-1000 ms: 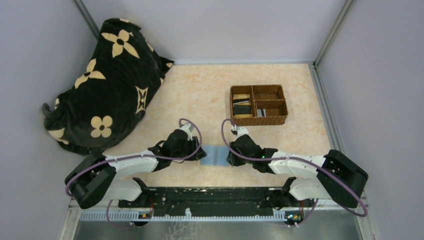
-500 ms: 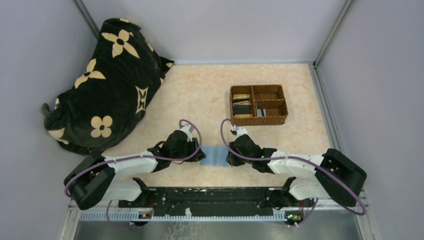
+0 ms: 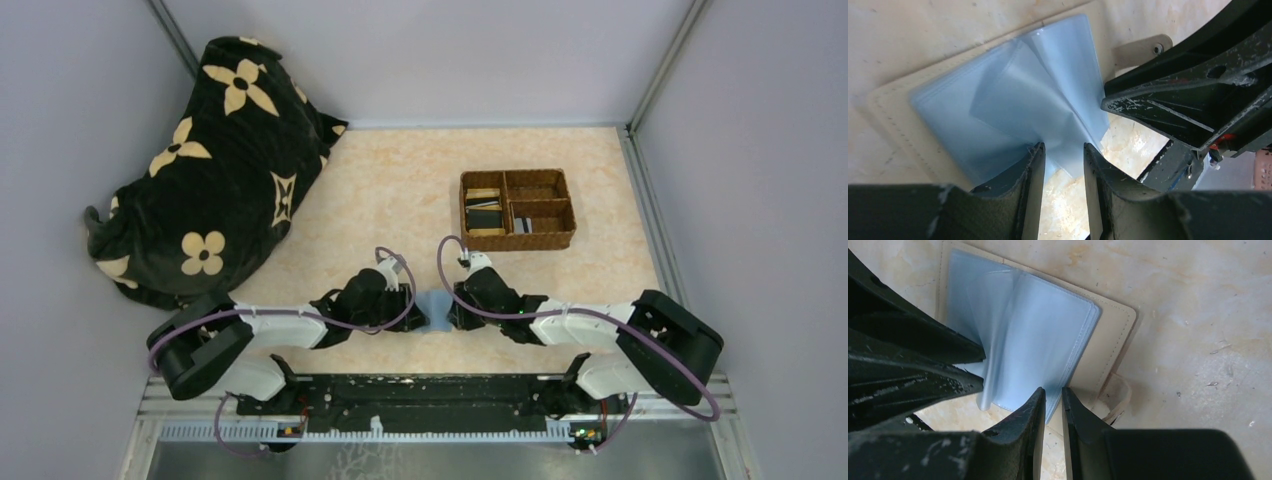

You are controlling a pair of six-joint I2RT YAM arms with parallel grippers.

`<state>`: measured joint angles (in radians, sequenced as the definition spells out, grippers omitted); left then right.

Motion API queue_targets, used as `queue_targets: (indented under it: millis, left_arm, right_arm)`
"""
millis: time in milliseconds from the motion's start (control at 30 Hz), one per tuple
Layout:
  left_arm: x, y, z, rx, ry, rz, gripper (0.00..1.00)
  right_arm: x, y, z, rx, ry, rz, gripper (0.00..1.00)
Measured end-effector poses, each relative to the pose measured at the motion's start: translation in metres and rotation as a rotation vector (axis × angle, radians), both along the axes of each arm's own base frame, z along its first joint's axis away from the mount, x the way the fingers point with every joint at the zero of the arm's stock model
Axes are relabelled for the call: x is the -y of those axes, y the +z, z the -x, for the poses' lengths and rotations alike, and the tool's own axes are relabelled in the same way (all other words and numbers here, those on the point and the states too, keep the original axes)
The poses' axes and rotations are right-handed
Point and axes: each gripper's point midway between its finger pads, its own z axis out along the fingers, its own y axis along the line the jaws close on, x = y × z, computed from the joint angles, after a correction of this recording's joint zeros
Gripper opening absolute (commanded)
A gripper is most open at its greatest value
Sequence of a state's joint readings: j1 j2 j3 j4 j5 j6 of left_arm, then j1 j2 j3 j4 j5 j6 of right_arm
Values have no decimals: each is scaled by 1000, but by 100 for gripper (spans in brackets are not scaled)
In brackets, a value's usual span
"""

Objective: Take the credit cards out of the card holder

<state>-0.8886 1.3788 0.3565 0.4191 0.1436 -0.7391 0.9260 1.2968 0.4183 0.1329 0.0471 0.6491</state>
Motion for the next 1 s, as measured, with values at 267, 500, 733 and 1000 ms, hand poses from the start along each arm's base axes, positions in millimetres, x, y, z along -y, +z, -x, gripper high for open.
queue_targets:
  millis: [267,500,733,1000]
  left_arm:
    - [2,5,6,0,-9,6,47]
    - [-12,49,-4,116,61,65,90]
    - [-36,88,-11,233,159,109,100]
    - [-62,76,-9,205,239,26,100]
  right_arm:
    - [-1,0,0,0,2,-5,19]
    - [11,7,2,16,2,31,38]
    - [35,41,-17,122,-78,63,68]
    - [76,65,-30,215,-203,114,71]
